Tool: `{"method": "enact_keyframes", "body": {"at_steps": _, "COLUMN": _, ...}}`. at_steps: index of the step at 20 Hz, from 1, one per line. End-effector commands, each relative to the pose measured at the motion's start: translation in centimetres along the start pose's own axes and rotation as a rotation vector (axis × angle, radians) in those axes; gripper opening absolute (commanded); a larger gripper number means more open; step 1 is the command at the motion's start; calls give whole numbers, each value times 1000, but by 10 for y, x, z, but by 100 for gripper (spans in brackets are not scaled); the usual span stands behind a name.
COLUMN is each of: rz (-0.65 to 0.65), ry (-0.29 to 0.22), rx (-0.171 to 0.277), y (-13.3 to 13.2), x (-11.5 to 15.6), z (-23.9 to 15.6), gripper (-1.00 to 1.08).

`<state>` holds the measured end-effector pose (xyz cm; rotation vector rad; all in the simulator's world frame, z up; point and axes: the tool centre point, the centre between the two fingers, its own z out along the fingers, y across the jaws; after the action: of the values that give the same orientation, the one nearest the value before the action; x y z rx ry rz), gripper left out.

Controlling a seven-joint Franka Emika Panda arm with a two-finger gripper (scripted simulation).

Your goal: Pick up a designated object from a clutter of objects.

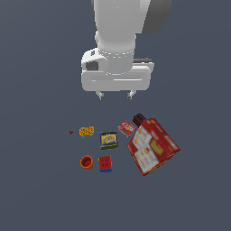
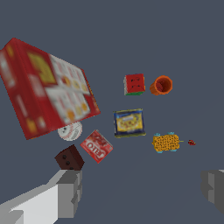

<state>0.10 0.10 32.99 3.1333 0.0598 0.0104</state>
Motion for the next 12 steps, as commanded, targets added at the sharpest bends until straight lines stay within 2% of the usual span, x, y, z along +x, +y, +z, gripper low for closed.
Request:
{"method": "enact_keyframes", "body": {"at_steps": 1, "rz": 0, "ry": 0, "rx": 0, "y": 0, "x": 0, "z": 0, "gripper": 100}}
{"method": "enact_keyframes", "body": {"at_steps": 12, "rz": -47, "ry": 0, "rx": -20, "y": 0, "x": 3, "z": 6, "gripper": 100}}
